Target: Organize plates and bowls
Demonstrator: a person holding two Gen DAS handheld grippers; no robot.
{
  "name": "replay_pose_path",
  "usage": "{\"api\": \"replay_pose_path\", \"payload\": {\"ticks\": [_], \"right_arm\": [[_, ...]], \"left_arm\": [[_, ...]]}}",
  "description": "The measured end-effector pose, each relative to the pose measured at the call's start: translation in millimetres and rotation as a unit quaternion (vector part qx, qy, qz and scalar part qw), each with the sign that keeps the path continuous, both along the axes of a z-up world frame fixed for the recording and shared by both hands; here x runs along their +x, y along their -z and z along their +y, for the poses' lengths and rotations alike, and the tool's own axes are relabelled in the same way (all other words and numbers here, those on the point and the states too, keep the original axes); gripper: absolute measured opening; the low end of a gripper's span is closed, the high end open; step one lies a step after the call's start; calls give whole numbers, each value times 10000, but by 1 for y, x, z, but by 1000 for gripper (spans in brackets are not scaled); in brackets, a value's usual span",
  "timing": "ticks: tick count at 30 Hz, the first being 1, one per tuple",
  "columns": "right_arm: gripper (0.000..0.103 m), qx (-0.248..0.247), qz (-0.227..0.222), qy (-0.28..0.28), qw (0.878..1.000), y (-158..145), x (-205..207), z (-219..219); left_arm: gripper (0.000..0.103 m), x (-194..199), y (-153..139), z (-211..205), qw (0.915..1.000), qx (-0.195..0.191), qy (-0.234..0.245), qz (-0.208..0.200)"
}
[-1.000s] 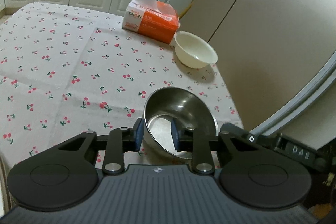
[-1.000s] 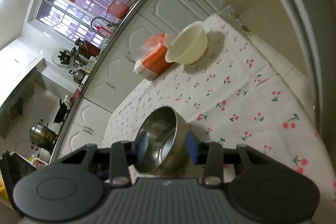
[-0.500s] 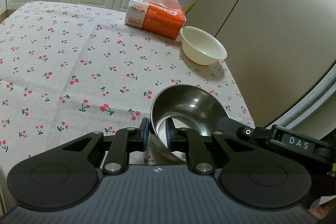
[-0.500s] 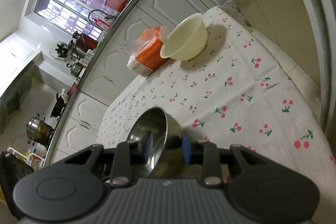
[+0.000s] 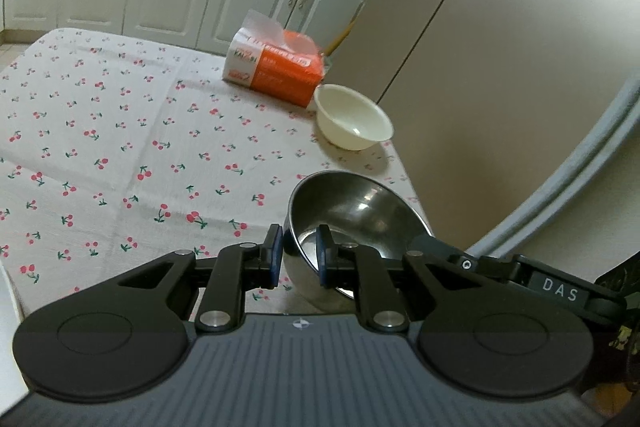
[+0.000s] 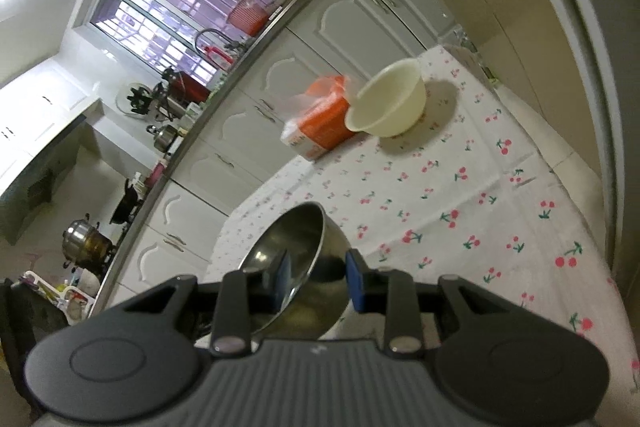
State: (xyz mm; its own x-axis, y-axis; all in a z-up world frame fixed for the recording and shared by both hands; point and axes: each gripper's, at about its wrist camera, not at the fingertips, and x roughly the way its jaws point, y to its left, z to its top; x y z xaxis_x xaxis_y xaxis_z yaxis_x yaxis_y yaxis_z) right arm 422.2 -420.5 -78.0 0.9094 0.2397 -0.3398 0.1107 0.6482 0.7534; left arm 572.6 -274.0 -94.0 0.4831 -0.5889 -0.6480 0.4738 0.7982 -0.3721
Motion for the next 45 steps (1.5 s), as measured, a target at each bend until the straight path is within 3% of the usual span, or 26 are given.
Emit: {"api": "replay_pose_path", "payload": {"ticks": [8,14,29,36,37,41,43,45], "right_arm": [[30,-5,-246,112,9996,-15,-43,14],[30,109,-228,227,9994,-8,-70,25],[32,201,-57,338,9992,13,-84,30],[40,94,71,313,9994,17,-85,34],[43,109,71,304,9995,17,-85,34],[49,153,-4,300,9994,17,-91,35],[54,119,-27,342,9993,15,-94,34],[59,128,-51,384,9992,14,-98,33]], "left_arm": [[14,-39,-18,17,9997,-127,226,-49],[15,-69,-18,26,9992,-47,385,-52],[15,-90,7,28,9979,310,555,148],[17,-92,13,29,9971,396,630,170],[19,-91,13,30,9970,370,642,208],[49,-88,10,34,9966,259,739,251],[59,-89,7,37,9967,261,746,184],[62,-87,5,39,9969,203,731,195]]}}
